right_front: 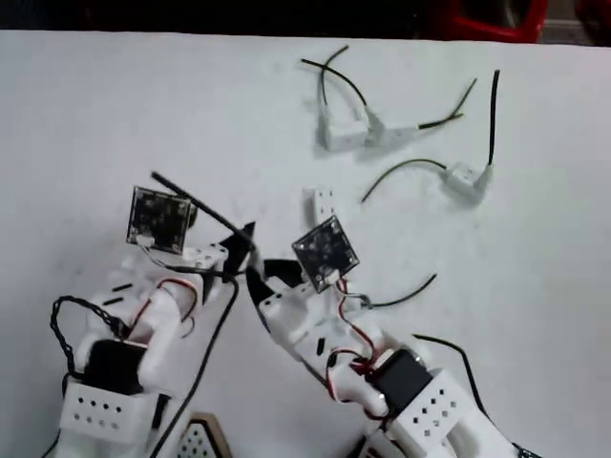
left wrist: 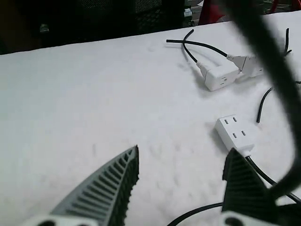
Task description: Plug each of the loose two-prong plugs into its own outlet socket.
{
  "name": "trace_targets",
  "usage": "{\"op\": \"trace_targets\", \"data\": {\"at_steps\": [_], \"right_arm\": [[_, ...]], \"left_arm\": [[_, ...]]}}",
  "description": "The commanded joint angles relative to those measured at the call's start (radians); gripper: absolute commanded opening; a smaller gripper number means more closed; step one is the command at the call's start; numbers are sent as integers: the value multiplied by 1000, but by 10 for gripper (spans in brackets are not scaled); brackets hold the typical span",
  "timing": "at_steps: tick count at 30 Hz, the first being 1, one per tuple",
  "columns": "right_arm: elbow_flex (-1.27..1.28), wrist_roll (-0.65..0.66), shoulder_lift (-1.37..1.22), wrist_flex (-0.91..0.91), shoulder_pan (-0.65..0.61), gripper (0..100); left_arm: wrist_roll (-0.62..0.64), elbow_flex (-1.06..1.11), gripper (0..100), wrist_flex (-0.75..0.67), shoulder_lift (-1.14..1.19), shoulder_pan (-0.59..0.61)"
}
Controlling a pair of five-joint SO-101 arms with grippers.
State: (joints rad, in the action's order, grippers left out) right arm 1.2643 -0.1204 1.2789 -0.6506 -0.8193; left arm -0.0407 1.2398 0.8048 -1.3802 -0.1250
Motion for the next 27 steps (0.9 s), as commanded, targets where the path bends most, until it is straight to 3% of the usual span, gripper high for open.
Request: {"op": "trace_targets", "data": {"at_steps": [1, 24, 27], "right_arm": [[-11, 17, 18, 13, -19, 17], [-9, 20, 13, 13, -13, 17], [-9, 18, 15, 13, 31, 17]], "left_arm": [[-43, -12, 290, -18, -16, -16], [-146, -9, 294, 38, -18, -148], [-157, -14, 294, 38, -18, -147]]}}
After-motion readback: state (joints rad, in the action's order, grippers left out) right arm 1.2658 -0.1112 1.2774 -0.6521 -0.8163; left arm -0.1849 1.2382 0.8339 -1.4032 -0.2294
